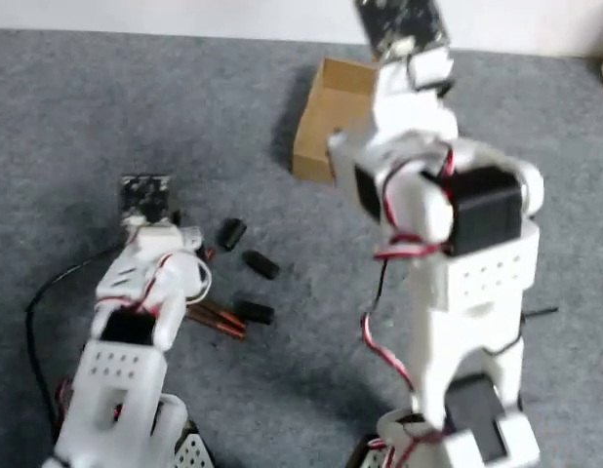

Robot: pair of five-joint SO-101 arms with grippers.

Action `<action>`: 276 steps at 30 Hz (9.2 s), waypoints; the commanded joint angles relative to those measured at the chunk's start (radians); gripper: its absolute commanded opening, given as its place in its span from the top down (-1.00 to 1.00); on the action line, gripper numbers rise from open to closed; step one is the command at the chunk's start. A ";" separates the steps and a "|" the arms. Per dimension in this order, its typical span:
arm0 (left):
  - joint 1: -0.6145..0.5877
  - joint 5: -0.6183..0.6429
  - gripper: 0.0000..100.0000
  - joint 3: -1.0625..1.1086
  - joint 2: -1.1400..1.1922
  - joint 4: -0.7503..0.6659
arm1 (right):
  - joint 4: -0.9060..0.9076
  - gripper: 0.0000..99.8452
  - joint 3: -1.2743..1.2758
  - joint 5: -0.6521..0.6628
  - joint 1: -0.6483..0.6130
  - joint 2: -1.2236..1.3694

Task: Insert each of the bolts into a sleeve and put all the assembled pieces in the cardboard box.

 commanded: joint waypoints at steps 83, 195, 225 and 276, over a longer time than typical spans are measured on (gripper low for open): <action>-0.124 0.012 0.99 0.047 -0.381 0.126 | -1.237 0.96 1.216 0.270 -0.335 0.426; -0.042 0.046 0.99 -0.001 -0.268 0.129 | -1.222 0.99 2.043 0.115 0.128 -0.470; -0.015 1.039 0.86 -0.599 0.766 0.506 | -1.259 0.99 2.041 0.120 0.163 -0.443; -0.196 1.157 0.43 -0.601 1.000 0.534 | -1.260 0.99 2.040 0.123 0.163 -0.441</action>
